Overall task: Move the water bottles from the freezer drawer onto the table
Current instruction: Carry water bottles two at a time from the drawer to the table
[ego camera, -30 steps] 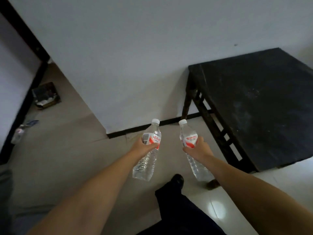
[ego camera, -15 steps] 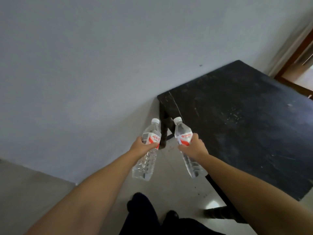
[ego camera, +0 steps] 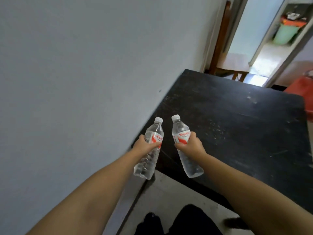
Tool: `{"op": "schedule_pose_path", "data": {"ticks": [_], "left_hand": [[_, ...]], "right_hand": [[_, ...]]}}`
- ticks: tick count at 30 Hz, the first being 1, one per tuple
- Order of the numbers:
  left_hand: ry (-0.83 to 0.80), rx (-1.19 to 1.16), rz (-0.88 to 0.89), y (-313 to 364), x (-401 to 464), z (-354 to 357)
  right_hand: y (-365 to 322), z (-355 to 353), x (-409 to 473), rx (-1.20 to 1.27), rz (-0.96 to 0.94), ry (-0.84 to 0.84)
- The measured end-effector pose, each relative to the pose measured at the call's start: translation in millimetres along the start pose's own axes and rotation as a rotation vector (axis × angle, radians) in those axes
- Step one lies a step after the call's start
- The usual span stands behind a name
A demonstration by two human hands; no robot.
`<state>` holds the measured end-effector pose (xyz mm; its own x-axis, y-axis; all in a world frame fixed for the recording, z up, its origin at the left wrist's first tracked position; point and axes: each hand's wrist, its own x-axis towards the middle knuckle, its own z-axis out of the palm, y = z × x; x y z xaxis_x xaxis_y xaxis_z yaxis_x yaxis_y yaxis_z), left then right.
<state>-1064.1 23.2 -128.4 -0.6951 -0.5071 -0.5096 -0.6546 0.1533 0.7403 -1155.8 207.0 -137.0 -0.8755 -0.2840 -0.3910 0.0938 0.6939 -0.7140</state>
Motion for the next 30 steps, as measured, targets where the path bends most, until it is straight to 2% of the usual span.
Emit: {"op": "schedule_pose_path", "data": {"ticks": [8,13,19,23,30], "left_hand": [[-0.164,0.079,0.106,92.7,95.4,49.4],[-0.174,0.070,0.120,167.4,164.3,85.3],[-0.017,0.008,0.277,244.8,252.1,104.2],[0.047,-0.094,0.316,284.9,307.5,111.3],[0.079,-0.140,0.365,300.1,363.3,121.9]], "right_hand": [[-7.9,-60.5,77.9,0.191,0.067,0.153],[-14.4,-115.7,167.9,0.332,0.152,0.206],[-34.3,-155.1,269.4,0.433,0.064,0.295],[-49.1,-165.9,328.8,0.520,0.006,0.323],[-51.2,-165.0,377.5,0.543,-0.079,0.319]]}}
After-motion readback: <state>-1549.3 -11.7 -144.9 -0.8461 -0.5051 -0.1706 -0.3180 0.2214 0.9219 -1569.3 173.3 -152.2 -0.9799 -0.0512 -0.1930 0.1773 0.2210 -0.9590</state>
